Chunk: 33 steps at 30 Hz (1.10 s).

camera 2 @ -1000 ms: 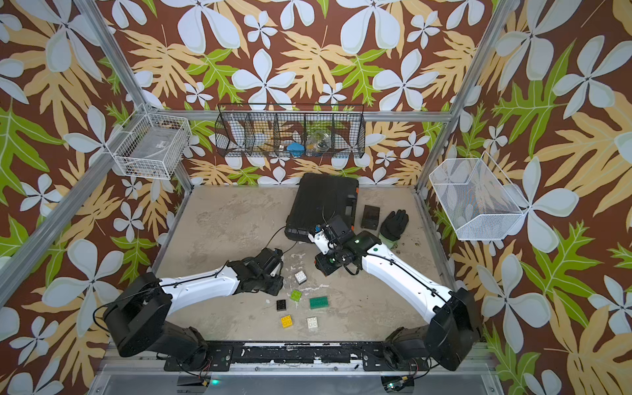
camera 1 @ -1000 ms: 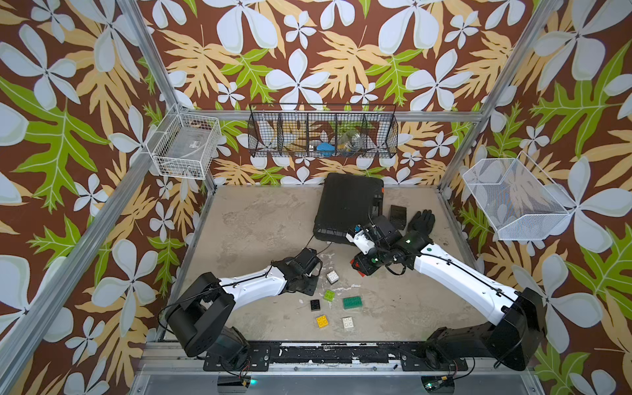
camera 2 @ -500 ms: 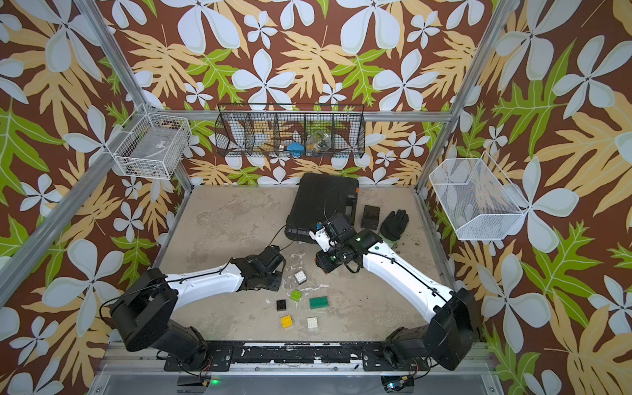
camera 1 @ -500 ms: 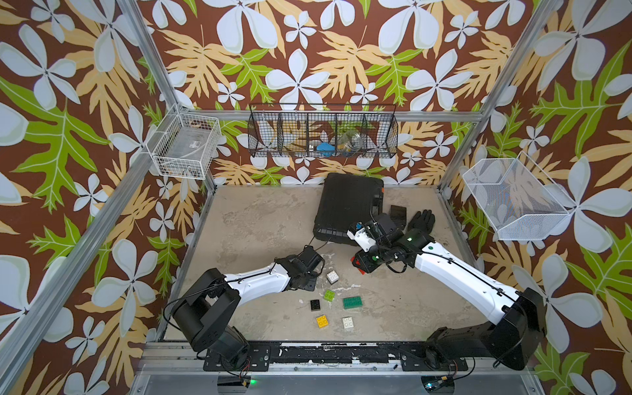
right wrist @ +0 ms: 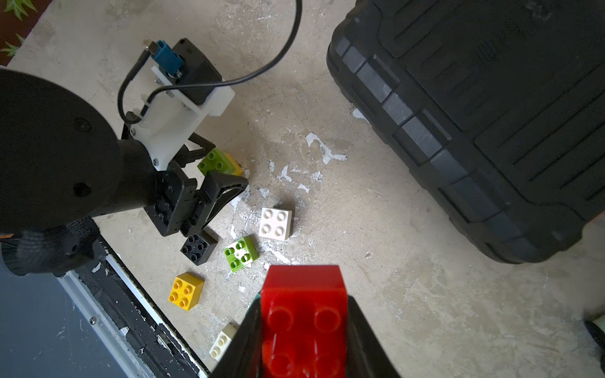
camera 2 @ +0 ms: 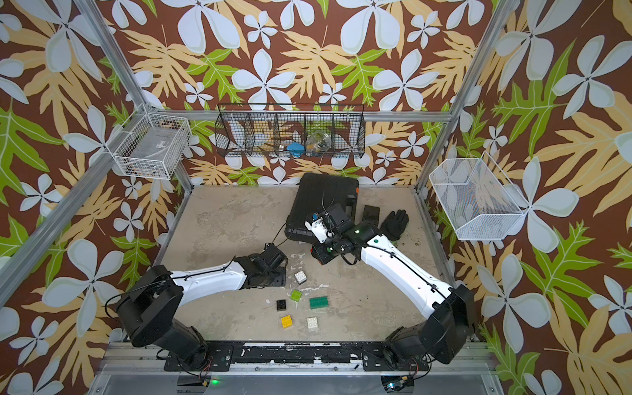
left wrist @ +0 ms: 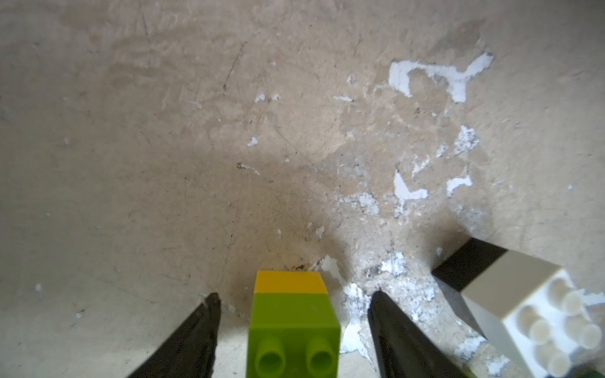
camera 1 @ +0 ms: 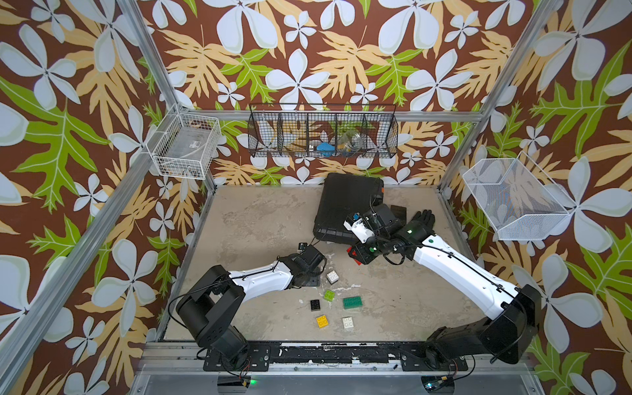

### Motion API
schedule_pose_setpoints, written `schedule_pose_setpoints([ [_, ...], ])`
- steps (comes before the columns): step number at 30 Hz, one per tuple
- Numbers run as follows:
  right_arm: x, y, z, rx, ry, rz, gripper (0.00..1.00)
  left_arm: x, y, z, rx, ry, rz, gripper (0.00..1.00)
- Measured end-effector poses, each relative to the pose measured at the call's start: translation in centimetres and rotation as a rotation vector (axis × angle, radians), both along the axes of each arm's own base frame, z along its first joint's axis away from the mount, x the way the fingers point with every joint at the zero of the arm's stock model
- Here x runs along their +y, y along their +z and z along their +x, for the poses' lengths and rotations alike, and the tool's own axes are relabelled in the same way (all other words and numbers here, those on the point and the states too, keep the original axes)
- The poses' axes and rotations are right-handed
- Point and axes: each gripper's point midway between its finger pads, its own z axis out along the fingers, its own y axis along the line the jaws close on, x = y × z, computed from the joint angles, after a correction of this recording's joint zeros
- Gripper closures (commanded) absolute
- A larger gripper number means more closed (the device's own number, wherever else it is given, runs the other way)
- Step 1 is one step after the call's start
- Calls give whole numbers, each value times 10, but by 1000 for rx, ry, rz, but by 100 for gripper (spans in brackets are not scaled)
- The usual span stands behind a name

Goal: Assemble a giraffe with lego
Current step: Move the lego brick at the center of the board, then assemble the lego brick with the lego brick.

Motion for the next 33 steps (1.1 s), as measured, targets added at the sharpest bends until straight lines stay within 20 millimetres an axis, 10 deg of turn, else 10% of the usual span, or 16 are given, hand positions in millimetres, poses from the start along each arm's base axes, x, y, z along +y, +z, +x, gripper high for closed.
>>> schedule_pose_setpoints([
  [12,3,9,0,-29,78,-21,77,16,78,-1,-113,38,-172,15],
  [18,42,-2,-8,-36,236,-58,77,89,56,-19,-42,160,-95,16],
  [26,111,-42,-30,-38,474,-156,77,93,56,-18,-19,179,-156,17],
  [33,134,-71,-24,-49,552,-213,76,98,48,-24,18,198,-180,18],
])
